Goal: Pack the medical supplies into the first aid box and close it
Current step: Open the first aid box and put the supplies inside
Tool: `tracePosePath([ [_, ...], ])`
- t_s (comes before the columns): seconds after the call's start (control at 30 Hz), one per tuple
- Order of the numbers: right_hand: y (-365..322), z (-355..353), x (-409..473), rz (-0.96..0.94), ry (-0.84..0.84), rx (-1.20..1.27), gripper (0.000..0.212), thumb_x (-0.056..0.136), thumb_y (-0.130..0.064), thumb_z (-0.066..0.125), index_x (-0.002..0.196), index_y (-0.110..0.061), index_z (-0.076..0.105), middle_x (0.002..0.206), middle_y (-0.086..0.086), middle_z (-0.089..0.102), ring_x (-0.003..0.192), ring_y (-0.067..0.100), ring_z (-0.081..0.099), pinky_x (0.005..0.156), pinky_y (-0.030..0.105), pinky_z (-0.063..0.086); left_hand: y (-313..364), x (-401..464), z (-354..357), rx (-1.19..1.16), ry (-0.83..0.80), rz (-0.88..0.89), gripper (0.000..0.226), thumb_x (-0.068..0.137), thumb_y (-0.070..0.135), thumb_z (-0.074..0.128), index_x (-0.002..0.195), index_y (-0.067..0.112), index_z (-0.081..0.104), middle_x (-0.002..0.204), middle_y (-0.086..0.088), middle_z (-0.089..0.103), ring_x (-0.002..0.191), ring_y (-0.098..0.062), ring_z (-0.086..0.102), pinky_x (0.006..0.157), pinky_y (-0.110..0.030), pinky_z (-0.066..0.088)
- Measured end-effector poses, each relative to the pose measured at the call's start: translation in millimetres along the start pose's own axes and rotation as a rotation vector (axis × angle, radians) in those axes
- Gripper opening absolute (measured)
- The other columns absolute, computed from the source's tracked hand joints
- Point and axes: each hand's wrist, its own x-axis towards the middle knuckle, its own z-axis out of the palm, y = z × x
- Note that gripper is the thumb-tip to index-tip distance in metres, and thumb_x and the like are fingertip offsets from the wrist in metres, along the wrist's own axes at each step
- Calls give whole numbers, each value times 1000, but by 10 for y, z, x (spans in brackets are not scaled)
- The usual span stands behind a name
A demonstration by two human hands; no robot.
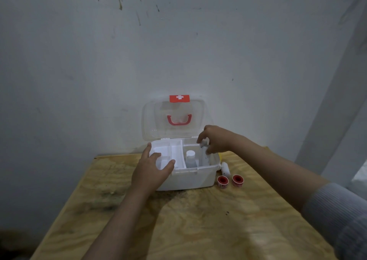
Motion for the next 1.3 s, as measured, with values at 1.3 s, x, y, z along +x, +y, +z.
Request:
tracePosePath([
  [1.3, 602, 185, -485, 221, 196, 340, 15, 74, -16, 75, 88, -12, 72, 78, 1, 66, 75, 17, 64, 72, 26, 54, 32, -14, -16, 8, -3, -8, 65, 81, 58, 60, 132, 18, 55, 159, 8, 16, 140, -20, 31, 103, -41, 39],
])
